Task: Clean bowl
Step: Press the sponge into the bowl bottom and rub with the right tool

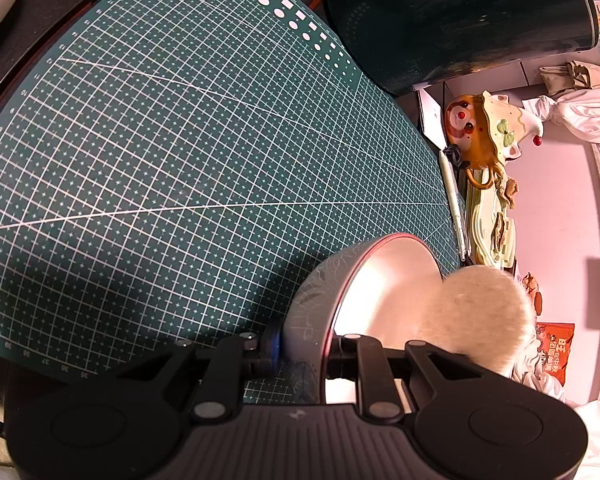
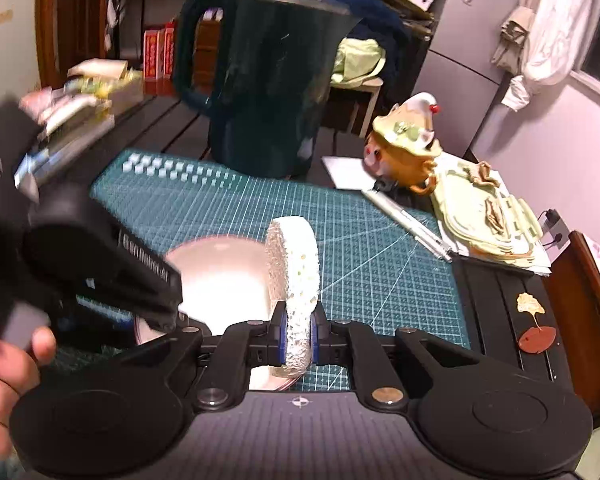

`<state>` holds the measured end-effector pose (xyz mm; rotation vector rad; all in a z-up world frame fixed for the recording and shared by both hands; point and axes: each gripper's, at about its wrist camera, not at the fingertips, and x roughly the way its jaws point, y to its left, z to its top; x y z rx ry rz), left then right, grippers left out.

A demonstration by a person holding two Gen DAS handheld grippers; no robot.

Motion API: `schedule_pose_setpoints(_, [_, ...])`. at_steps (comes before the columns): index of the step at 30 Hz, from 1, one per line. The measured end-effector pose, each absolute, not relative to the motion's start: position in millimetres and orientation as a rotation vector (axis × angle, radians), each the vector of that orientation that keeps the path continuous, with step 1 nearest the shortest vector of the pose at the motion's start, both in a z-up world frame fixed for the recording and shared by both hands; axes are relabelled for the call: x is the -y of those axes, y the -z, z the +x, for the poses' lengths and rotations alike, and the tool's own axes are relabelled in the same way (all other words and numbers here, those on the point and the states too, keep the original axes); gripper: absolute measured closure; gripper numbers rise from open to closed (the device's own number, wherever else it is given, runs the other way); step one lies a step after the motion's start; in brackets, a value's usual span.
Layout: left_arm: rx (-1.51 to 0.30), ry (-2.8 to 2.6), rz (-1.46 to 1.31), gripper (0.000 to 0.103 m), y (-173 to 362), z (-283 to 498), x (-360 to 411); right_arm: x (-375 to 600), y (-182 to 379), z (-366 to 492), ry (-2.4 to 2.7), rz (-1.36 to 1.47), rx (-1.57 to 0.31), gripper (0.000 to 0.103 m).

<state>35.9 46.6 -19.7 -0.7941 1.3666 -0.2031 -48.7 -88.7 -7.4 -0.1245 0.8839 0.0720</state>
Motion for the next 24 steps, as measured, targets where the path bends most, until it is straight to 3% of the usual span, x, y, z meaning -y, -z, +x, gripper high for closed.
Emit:
schedule_pose_setpoints(11, [-1.368, 0.204, -0.793, 0.085, 16, 39, -46, 97, 40, -32, -0.161, 0.054, -1.025, 0.093])
schedule_pose_setpoints(24, [-1.367, 0.207, -0.795, 0.084, 17, 28, -50, 83, 18, -45, -0.022, -0.166, -0.913, 0.093])
